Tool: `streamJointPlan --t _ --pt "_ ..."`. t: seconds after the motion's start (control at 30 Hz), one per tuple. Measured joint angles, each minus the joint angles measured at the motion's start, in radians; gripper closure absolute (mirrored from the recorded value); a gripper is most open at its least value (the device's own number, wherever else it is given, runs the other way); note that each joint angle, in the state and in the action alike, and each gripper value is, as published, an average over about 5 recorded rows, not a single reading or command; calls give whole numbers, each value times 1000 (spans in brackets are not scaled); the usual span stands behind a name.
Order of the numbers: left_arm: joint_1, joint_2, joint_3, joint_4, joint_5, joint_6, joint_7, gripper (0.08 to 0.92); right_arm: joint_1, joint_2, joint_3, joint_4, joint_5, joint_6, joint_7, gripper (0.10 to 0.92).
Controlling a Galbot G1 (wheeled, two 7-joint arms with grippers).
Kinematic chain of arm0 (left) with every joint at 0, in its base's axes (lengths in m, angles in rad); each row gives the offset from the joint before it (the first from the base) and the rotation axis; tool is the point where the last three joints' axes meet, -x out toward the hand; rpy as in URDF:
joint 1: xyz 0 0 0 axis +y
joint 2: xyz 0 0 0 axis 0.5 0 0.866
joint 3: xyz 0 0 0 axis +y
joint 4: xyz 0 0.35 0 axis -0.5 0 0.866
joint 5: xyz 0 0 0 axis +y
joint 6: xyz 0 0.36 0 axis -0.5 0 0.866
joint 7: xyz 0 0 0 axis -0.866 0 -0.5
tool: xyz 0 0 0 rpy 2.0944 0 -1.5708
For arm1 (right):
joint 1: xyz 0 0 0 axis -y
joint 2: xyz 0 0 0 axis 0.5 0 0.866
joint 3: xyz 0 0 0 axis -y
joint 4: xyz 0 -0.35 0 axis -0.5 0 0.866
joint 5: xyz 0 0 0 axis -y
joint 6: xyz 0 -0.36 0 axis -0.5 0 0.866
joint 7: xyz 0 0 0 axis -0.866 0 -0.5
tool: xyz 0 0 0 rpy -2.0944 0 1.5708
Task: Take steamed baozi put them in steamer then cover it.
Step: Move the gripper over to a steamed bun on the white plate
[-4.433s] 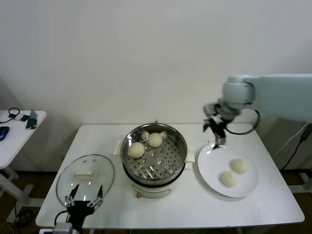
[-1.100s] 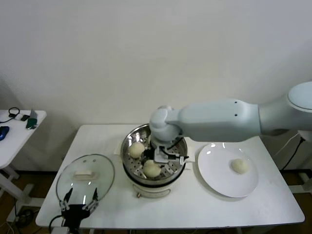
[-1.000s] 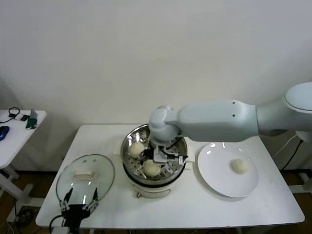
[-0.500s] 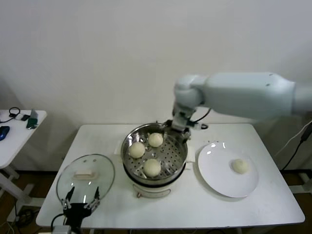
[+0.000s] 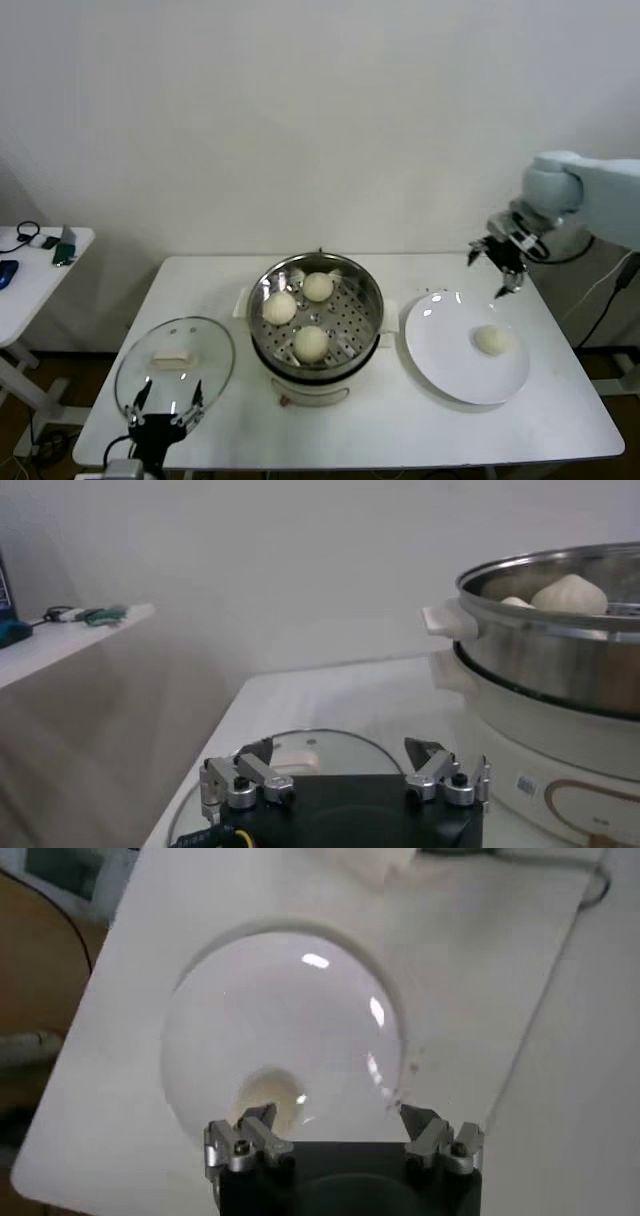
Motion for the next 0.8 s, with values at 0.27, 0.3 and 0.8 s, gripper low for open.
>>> streamJointPlan --t 0.27,0.3,0.8 --pt "15 -8 -4 1 5 -4 0 177 -235 -57 160 -83 -71 -58 35 203" --pt "16 -9 -4 1 6 -5 -1 177 -260 -59 178 -93 -78 -64 39 203" --pt "24 -15 -2 4 13 -10 -4 177 -527 -18 403 -233 -130 -106 70 203"
